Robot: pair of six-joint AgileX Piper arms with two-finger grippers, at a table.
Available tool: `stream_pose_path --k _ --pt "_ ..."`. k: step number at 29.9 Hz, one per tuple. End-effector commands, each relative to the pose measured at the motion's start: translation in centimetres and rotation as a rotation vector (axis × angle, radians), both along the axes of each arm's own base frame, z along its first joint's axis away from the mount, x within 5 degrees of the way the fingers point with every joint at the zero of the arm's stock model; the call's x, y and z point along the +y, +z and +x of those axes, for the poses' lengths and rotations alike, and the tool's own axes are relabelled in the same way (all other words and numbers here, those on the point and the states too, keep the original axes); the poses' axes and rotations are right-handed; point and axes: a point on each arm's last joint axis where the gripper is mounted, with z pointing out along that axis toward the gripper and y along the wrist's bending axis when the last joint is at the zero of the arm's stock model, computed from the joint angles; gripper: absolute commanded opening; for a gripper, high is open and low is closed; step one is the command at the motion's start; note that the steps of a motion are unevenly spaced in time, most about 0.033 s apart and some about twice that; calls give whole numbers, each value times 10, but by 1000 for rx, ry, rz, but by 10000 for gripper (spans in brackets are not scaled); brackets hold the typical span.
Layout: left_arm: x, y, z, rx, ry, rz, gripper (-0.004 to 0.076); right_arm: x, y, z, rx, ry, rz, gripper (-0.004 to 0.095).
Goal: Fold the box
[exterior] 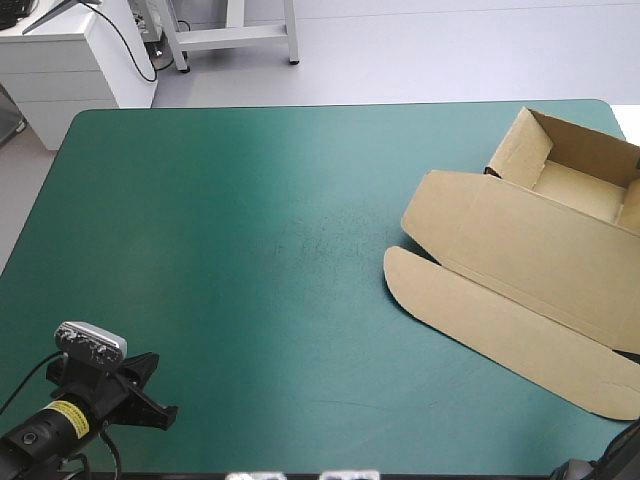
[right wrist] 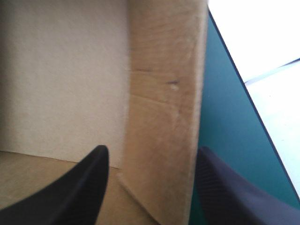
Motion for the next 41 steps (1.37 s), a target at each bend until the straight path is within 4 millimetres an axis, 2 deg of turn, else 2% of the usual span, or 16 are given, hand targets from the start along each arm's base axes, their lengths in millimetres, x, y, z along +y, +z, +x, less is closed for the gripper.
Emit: stream_pose_path --k 1,3,6,9,12,17,20,23,25,28,35,41 --pt "-3 12 3 -69 -13 -37 -8 10 62 -18 -172 -2 -50 729" --pt "-3 12 3 -69 -13 -37 -8 20 79 -25 -223 22 -59 715" --pt "-3 12 3 -71 -14 -38 -8 41 113 -42 -332 71 -66 602" --pt "-3 12 3 -75 -14 -40 -8 69 142 -56 -414 142 -93 312" --pt "-3 13 3 -76 -14 -40 -8 110 167 -66 -496 271 -114 -26" --pt "-3 13 3 -76 -14 -40 -8 190 180 -79 -536 537 -134 0" --pt "-3 13 4 -77 -15 -41 -8 238 174 -92 -500 691 -226 0" --pt "-4 14 4 -100 -19 -54 -8 269 166 -115 -517 766 -352 0" --pt "-4 13 4 -129 -25 -68 -8 281 156 -133 -537 817 -392 -2" --pt "-3 11 1 -141 -25 -81 -8 288 139 -169 -576 884 -387 -2" --pt "8 17 -17 -239 -24 -137 -8 261 83 -250 -694 825 -382 -2" --pt "16 20 -29 -307 -23 -178 -8 245 39 -301 -904 722 -344 -21"
